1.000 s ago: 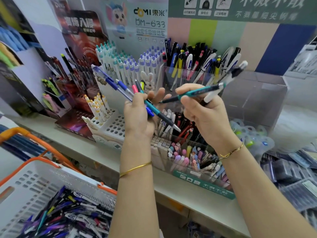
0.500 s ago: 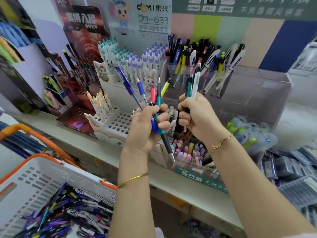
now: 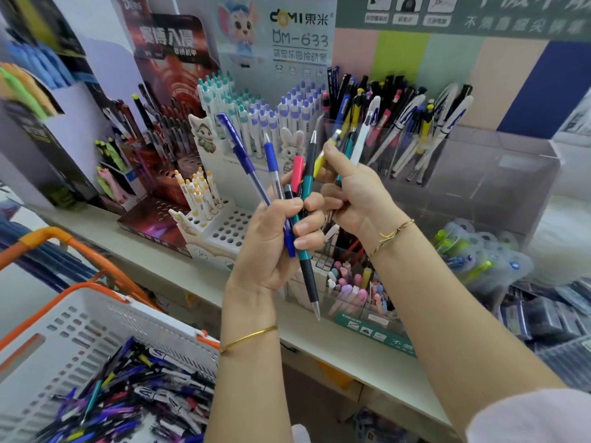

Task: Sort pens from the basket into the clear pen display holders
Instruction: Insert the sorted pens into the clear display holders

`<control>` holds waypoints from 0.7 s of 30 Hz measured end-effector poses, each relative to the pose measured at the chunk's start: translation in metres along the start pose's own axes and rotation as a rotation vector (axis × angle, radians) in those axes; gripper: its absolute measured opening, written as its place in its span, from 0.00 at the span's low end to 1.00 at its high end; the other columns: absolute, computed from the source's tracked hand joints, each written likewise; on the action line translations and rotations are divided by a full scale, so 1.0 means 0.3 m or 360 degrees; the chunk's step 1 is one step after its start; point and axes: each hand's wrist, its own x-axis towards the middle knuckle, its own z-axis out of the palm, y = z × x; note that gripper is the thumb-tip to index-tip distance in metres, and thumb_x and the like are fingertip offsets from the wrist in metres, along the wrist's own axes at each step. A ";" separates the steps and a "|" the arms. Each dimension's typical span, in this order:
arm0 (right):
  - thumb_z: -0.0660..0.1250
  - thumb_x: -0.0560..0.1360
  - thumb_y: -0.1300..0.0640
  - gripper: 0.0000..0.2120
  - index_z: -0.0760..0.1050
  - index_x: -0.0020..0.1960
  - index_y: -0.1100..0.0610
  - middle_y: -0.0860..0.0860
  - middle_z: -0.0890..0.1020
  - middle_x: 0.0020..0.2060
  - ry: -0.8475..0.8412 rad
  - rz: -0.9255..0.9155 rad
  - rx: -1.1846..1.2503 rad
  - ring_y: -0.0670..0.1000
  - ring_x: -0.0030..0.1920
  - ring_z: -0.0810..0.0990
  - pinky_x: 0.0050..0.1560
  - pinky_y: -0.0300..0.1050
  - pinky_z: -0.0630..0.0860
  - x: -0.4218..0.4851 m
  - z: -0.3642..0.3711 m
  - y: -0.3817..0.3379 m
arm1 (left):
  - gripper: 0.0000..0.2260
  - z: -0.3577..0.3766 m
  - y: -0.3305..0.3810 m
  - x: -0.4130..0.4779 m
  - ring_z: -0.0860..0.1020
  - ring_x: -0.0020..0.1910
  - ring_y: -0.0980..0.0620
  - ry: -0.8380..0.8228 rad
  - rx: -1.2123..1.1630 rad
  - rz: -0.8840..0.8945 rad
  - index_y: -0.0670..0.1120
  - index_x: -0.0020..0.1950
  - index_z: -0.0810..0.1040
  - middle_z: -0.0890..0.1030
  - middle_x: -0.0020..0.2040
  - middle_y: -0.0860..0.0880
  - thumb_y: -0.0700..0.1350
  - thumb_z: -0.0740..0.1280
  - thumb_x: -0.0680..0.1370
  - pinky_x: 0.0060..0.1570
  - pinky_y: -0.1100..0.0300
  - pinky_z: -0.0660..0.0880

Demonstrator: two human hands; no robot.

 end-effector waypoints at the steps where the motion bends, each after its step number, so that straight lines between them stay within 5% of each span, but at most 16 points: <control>1: 0.65 0.79 0.55 0.13 0.70 0.37 0.57 0.49 0.71 0.27 0.0013 -0.0051 -0.0052 0.42 0.20 0.60 0.18 0.33 0.57 0.000 0.004 0.002 | 0.16 0.001 -0.002 0.000 0.74 0.28 0.55 0.0007 0.0008 0.0012 0.44 0.55 0.63 0.75 0.35 0.46 0.36 0.68 0.74 0.28 0.65 0.74; 8: 0.59 0.82 0.57 0.11 0.65 0.40 0.57 0.44 0.64 0.18 0.0300 -0.0362 -0.0260 0.43 0.18 0.61 0.19 0.35 0.59 0.005 0.018 0.001 | 0.16 0.040 -0.023 0.017 0.71 0.29 0.58 0.0134 0.0163 0.0117 0.44 0.61 0.66 0.74 0.39 0.47 0.35 0.62 0.75 0.26 0.68 0.72; 14: 0.56 0.82 0.54 0.08 0.66 0.46 0.57 0.49 0.74 0.28 0.0601 -0.0585 -0.0243 0.43 0.21 0.66 0.21 0.36 0.63 0.012 -0.038 -0.070 | 0.18 0.055 -0.033 0.022 0.71 0.29 0.58 0.0080 0.0226 0.0121 0.45 0.64 0.68 0.74 0.45 0.44 0.35 0.60 0.74 0.25 0.68 0.72; 19: 0.55 0.83 0.56 0.06 0.64 0.47 0.53 0.50 0.72 0.26 0.0553 -0.0721 -0.0406 0.48 0.23 0.74 0.32 0.48 0.78 -0.046 -0.081 -0.119 | 0.18 0.082 -0.034 0.041 0.70 0.28 0.58 0.0118 0.0442 0.0094 0.44 0.65 0.67 0.75 0.42 0.45 0.36 0.56 0.75 0.24 0.68 0.70; 21: 0.57 0.82 0.56 0.06 0.62 0.46 0.51 0.50 0.68 0.28 0.0504 -0.0717 -0.0480 0.48 0.20 0.69 0.25 0.45 0.74 -0.086 -0.088 -0.125 | 0.19 0.094 -0.046 0.054 0.69 0.27 0.57 0.0197 0.0565 0.0077 0.44 0.65 0.68 0.75 0.40 0.45 0.36 0.58 0.74 0.24 0.67 0.69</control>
